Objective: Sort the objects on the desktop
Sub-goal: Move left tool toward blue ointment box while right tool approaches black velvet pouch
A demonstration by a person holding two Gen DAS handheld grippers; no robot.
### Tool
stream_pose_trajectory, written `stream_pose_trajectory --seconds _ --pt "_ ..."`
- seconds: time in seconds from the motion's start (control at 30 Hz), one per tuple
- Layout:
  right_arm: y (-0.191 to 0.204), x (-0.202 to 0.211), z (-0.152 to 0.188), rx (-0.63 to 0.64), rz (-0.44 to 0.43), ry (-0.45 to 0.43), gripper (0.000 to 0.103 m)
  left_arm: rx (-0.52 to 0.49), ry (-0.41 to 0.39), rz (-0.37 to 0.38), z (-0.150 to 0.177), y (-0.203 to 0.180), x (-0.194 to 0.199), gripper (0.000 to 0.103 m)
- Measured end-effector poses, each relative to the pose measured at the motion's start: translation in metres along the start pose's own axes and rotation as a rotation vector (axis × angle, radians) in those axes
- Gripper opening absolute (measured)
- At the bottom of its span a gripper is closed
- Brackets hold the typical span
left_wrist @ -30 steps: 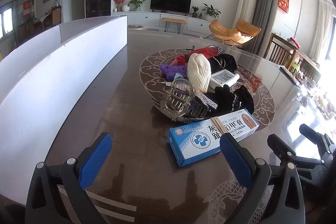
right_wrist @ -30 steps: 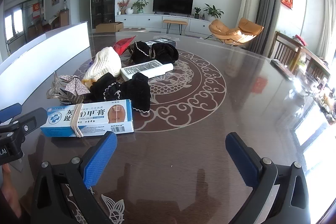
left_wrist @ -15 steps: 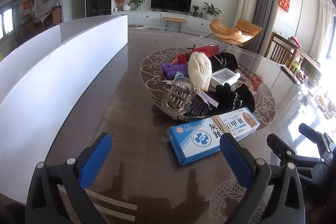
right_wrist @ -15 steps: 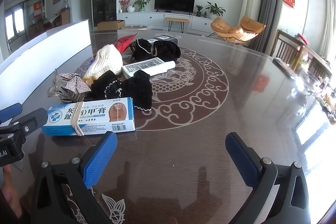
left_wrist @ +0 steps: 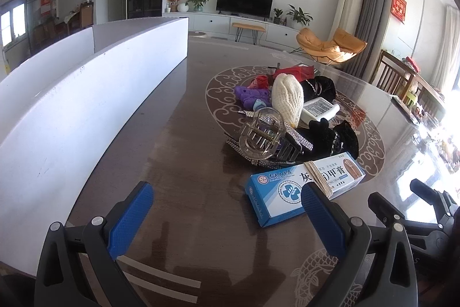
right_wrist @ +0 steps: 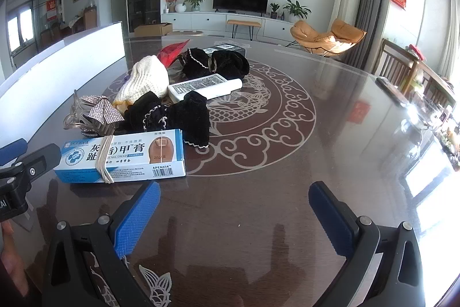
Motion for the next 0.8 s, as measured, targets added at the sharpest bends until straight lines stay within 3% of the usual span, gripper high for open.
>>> stream_pose_trajectory --seconds 0.17,0.5,0.8 --pt "-0.004 0.000 0.000 -0.020 -0.022 0.000 0.103 0.054 0.009 0.002 0.000 0.011 -0.001 0.103" --pt "0.005 -0.007 0.001 0.029 -0.083 0.042 0.103 0.043 0.026 -0.021 0.003 0.009 -0.004 0.103" --pt "-0.004 -0.019 -0.001 -0.021 -0.140 0.111 0.103 0.031 0.018 -0.023 0.004 0.007 -0.001 0.103"
Point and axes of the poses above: each gripper's, at about its wrist camera, not at the fingertips, and x roughly against the way its jaws point, y to its left, z to its underside, the point moved 2 cm from there along -x, roughly the way its jaws point, and after that the axes turned 5 degrees about y, right-handed, at the moved point
